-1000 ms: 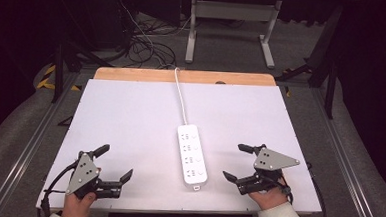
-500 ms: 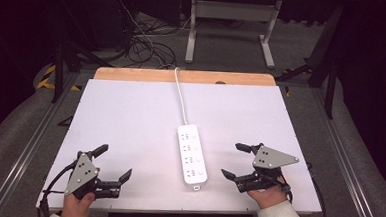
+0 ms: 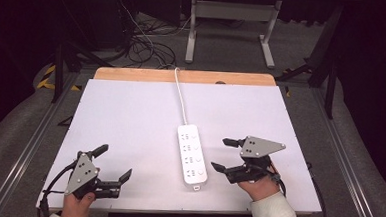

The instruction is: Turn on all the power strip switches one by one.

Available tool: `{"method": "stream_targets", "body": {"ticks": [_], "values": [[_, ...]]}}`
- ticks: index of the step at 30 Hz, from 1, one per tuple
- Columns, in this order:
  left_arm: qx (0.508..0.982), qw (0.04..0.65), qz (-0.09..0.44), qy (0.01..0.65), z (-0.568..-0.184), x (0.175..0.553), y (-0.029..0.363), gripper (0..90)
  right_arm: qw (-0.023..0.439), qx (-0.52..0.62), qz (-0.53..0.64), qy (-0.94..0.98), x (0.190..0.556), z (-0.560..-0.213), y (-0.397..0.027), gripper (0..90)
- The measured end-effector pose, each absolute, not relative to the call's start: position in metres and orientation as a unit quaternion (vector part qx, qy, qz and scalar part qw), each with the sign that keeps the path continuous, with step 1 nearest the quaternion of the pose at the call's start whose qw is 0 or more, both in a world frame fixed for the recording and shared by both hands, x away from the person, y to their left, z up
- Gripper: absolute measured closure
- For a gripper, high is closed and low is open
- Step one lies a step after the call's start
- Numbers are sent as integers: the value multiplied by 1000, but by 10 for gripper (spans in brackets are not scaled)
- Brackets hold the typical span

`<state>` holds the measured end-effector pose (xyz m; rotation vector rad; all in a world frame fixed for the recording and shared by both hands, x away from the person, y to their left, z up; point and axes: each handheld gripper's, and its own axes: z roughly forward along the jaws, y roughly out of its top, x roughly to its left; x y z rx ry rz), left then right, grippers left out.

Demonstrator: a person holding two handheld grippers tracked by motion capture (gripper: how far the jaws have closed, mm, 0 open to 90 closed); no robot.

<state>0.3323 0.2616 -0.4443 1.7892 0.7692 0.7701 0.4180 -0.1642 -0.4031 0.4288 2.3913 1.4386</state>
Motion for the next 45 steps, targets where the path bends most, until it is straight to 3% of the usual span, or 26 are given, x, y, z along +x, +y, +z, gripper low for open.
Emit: {"method": "stream_targets", "body": {"ticks": [32, 42, 43, 45], "values": [[741, 502, 316, 316, -444, 332, 262, 20, 90, 119, 482, 863, 441, -402, -101, 266], [739, 502, 318, 318, -444, 332, 262, 20, 123, 125, 462, 869, 435, -399, -101, 524], [739, 502, 317, 318, -444, 332, 262, 20, 120, 126, 457, 872, 435, -398, -100, 600], [739, 501, 317, 318, -444, 332, 262, 20, 120, 128, 455, 873, 435, -397, -100, 650]]}}
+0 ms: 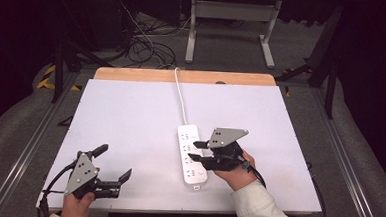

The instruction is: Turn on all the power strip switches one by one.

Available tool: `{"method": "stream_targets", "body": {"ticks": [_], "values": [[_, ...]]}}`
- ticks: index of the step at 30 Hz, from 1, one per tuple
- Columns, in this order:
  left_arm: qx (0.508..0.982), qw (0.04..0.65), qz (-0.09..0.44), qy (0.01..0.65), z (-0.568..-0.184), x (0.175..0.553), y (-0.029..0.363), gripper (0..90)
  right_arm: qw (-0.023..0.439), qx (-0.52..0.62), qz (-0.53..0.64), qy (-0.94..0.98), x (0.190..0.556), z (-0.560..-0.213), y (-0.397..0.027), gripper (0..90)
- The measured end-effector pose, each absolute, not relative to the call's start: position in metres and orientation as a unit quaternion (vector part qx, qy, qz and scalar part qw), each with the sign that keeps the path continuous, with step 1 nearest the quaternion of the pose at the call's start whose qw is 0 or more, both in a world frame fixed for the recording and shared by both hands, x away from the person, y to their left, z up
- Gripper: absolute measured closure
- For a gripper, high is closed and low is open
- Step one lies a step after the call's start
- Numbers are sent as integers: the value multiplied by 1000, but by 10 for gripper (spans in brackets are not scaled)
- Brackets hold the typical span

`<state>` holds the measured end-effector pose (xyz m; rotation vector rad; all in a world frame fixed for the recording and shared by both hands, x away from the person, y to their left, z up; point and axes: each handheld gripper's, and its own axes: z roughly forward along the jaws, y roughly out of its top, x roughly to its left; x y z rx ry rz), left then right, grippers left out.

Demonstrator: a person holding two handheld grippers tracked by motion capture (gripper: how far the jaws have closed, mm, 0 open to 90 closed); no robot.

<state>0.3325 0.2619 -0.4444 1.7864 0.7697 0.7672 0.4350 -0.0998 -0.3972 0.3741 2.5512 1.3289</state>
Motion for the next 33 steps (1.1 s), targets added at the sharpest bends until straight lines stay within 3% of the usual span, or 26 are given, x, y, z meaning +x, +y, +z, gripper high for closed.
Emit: {"method": "stream_targets", "body": {"ticks": [2, 3, 4, 6, 19, 27, 33], "values": [[739, 501, 318, 319, -444, 332, 262, 20, 111, 132, 443, 880, 437, -395, -98, 772], [739, 502, 318, 319, -444, 332, 262, 20, 111, 132, 443, 880, 437, -395, -98, 772], [739, 502, 317, 319, -444, 332, 262, 20, 106, 133, 437, 884, 437, -394, -96, 851], [739, 502, 318, 319, -444, 333, 263, 20, 106, 132, 426, 889, 437, -394, -95, 899], [738, 503, 316, 321, -444, 332, 262, 20, 99, 136, 403, 900, 438, -393, -93, 900], [738, 503, 317, 320, -444, 332, 262, 20, 67, 152, 346, 923, 446, -403, -89, 900], [738, 503, 317, 319, -444, 332, 262, 20, 77, 142, 306, 938, 445, -410, -83, 900]]}}
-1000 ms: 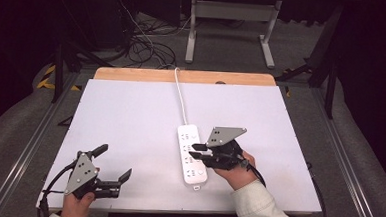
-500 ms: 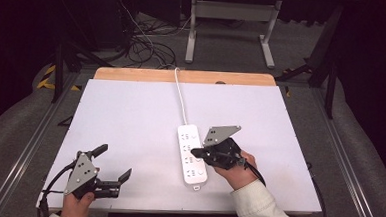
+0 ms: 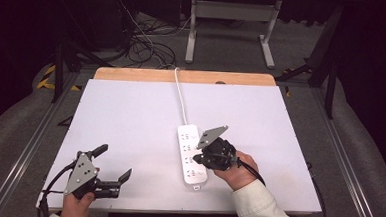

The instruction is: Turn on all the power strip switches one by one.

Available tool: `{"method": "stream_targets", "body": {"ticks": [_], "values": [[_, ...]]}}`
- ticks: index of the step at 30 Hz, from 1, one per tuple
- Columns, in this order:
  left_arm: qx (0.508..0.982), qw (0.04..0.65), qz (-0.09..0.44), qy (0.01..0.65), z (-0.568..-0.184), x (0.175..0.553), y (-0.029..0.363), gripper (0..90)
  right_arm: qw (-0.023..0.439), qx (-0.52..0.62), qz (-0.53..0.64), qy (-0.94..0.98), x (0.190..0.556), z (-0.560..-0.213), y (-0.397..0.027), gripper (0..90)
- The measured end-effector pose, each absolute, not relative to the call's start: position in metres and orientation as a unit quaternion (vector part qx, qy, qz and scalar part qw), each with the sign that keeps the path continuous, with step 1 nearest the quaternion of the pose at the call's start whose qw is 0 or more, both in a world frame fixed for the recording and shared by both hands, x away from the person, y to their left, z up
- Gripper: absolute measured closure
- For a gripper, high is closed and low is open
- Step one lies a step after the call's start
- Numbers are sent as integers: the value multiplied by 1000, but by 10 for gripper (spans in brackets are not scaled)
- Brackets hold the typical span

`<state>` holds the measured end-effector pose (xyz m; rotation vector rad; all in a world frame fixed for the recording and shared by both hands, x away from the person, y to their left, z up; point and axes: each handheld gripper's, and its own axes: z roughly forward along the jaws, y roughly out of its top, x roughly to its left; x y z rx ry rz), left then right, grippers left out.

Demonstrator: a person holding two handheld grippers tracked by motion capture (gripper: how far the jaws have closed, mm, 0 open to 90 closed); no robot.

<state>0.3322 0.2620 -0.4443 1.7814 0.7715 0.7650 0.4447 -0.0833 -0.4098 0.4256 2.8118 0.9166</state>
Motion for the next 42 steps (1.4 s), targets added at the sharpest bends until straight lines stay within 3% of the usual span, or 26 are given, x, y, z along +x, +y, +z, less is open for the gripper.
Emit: {"method": "stream_targets", "body": {"ticks": [42], "values": [[739, 502, 317, 319, -444, 332, 262, 20, 47, 146, 223, 963, 442, -434, -77, 900]]}}
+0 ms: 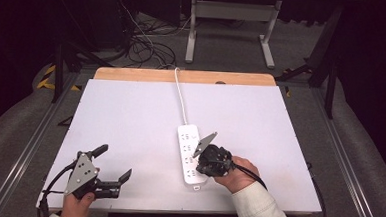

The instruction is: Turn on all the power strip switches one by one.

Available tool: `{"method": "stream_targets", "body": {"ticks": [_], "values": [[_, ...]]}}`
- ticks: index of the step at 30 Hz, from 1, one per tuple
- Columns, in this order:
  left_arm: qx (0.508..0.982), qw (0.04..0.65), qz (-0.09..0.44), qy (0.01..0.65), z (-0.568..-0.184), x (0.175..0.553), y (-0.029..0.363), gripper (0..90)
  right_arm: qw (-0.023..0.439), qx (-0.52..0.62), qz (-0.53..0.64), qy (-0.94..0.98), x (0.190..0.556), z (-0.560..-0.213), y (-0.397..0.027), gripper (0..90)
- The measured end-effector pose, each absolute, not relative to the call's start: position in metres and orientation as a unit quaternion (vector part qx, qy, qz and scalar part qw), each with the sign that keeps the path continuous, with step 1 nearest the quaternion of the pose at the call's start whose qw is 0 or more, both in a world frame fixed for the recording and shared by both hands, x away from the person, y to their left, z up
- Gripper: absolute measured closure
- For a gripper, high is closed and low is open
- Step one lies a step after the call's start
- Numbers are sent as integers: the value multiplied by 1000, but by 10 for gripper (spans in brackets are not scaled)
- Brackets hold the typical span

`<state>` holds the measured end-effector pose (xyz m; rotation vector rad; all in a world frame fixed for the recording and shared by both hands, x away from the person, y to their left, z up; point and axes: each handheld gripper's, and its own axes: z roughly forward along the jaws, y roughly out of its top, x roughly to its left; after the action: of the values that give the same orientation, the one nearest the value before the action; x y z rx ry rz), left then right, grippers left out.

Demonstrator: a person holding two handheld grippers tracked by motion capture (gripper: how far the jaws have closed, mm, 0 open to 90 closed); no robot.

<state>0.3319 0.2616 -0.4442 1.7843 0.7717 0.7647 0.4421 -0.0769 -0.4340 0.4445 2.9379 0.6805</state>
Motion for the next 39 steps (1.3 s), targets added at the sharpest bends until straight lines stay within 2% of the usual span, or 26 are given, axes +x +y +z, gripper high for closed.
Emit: {"method": "stream_targets", "body": {"ticks": [23, 25, 27, 29, 39], "values": [[740, 500, 316, 319, -445, 332, 261, 20, 53, 146, 217, 964, 441, -436, -76, 900], [740, 500, 316, 321, -445, 332, 261, 20, 65, 133, 227, 963, 439, -435, -76, 900], [740, 501, 316, 319, -444, 332, 261, 20, 50, 131, 261, 955, 441, -429, -81, 900], [739, 502, 314, 322, -445, 333, 261, 20, 72, 132, 312, 938, 439, -415, -87, 900], [738, 502, 316, 321, -445, 332, 261, 20, 93, 132, 350, 923, 438, -406, -92, 900]]}}
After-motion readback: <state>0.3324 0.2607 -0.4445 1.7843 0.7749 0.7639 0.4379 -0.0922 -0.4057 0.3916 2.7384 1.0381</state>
